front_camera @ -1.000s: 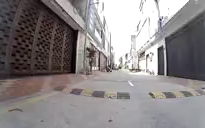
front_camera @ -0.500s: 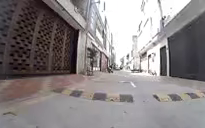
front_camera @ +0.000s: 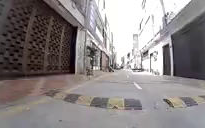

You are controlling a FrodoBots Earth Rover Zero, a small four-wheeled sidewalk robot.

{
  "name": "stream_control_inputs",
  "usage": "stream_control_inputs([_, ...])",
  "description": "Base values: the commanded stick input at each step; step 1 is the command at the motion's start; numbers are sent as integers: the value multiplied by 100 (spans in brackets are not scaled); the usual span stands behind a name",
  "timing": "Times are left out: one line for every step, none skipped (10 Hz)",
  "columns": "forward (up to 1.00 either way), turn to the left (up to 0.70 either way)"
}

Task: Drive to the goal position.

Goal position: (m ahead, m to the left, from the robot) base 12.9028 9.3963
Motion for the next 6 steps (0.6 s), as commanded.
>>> stream_control_inputs([100,-40])
stream_control_inputs([100,-40])
stream_control_inputs([100,-40])
stream_control_inputs([100,-40])
stream_control_inputs([100,-40])
stream_control_inputs([100,-5])
